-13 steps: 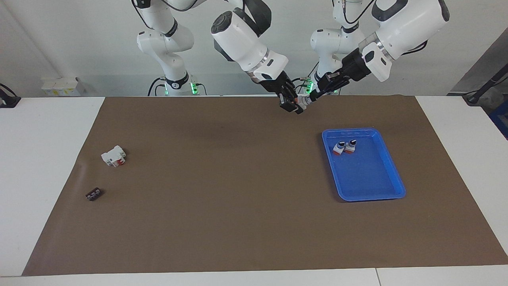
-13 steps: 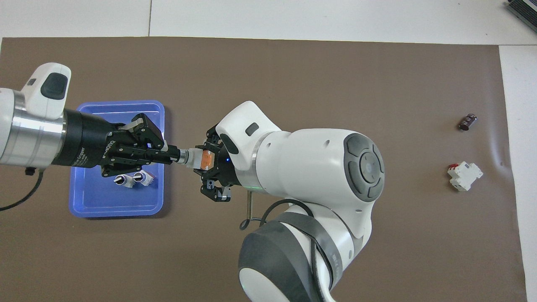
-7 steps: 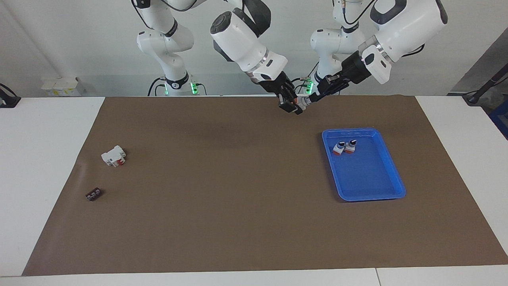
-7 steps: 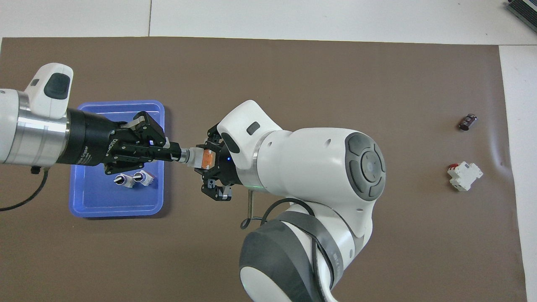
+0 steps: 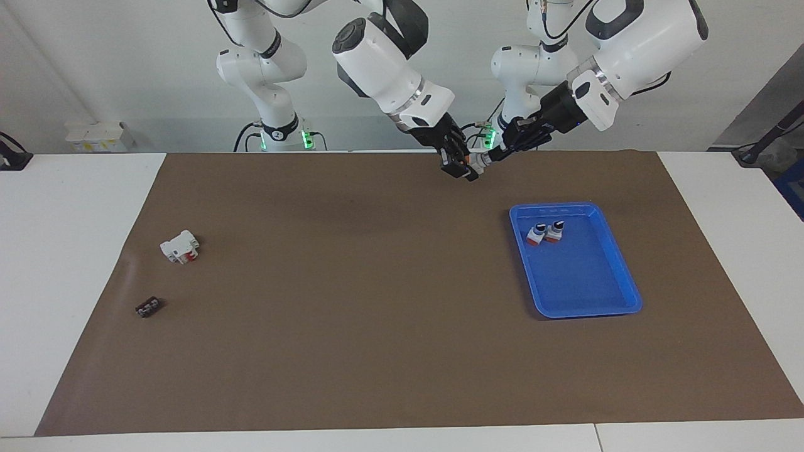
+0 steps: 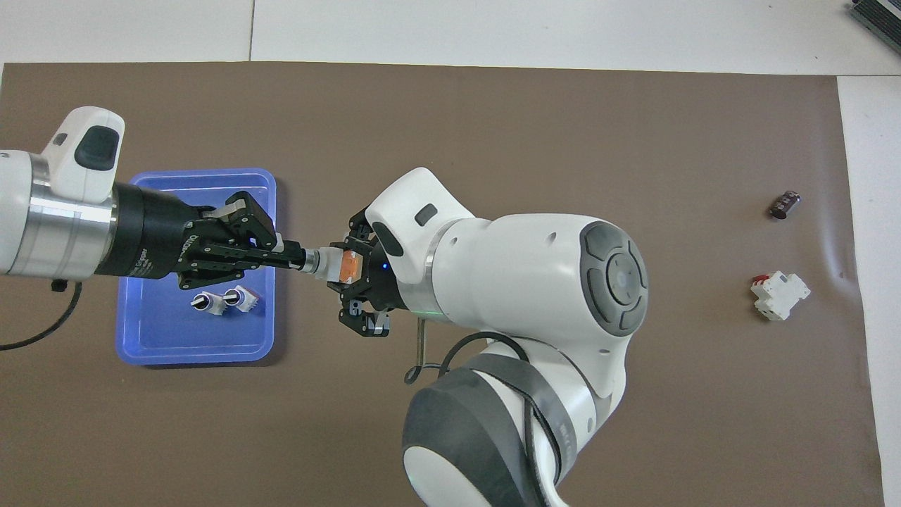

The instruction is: Turn and place switch with both arms

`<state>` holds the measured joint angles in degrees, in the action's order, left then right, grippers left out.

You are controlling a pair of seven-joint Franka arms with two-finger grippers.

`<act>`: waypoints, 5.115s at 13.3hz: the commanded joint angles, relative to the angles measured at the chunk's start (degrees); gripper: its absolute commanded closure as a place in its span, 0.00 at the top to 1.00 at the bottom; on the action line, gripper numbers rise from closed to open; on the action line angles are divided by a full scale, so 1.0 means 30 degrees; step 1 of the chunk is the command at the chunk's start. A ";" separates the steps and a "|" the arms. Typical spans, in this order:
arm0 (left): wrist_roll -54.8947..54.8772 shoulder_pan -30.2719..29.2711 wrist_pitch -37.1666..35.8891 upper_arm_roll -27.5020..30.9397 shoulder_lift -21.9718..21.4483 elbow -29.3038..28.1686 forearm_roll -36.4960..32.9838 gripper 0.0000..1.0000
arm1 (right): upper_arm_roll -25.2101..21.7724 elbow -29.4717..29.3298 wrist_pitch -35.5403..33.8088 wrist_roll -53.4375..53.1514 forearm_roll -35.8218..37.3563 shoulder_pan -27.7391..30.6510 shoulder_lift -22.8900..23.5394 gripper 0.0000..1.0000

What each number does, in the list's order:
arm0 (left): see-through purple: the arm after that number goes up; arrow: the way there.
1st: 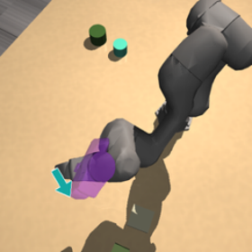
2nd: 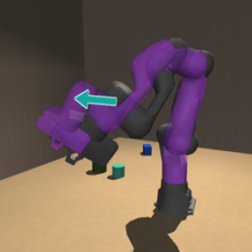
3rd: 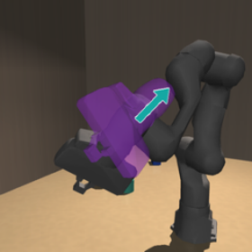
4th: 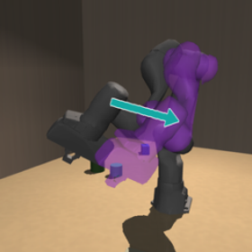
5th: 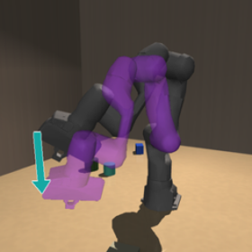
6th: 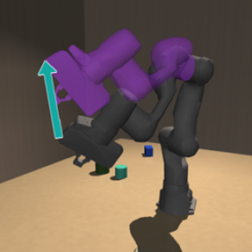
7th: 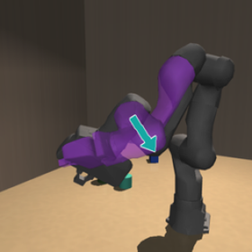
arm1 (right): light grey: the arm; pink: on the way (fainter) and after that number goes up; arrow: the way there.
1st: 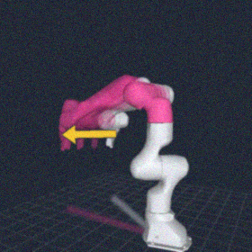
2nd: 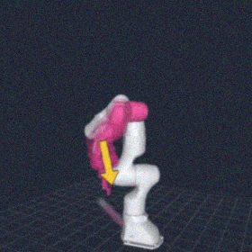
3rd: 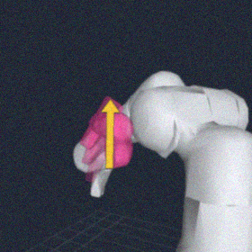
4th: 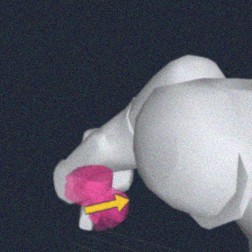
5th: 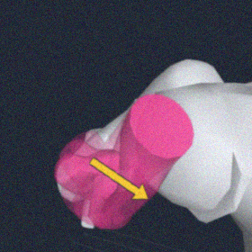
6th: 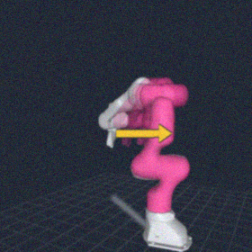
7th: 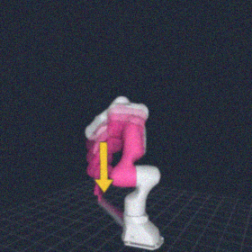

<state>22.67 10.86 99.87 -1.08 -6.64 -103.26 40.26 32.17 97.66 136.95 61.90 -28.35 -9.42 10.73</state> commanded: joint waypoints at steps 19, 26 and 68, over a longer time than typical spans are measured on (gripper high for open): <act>-2.7645 -0.2010 -0.1209 -0.0021 -0.1186 -0.1027 0.0203 0.00 | 0.0000 0.0873 -0.0151 -0.0095 -0.0482 0.0533 -0.0704 0.00; -3.1756 -0.1923 -0.1297 -0.0051 -0.1186 -0.0970 0.0203 0.00 | 0.0000 0.0843 -0.0151 -0.0125 -0.0482 0.0621 -0.0792 0.00; -2.8740 -0.2362 0.7587 -0.0549 0.4322 -0.4662 -1.3801 0.05 | -1.0278 -0.0882 -1.3348 -1.9079 0.9186 0.3961 -0.4776 1.00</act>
<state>-63.60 3.41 124.92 -2.90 6.63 -117.71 0.04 3.62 95.37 102.58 6.82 -2.36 2.82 -2.83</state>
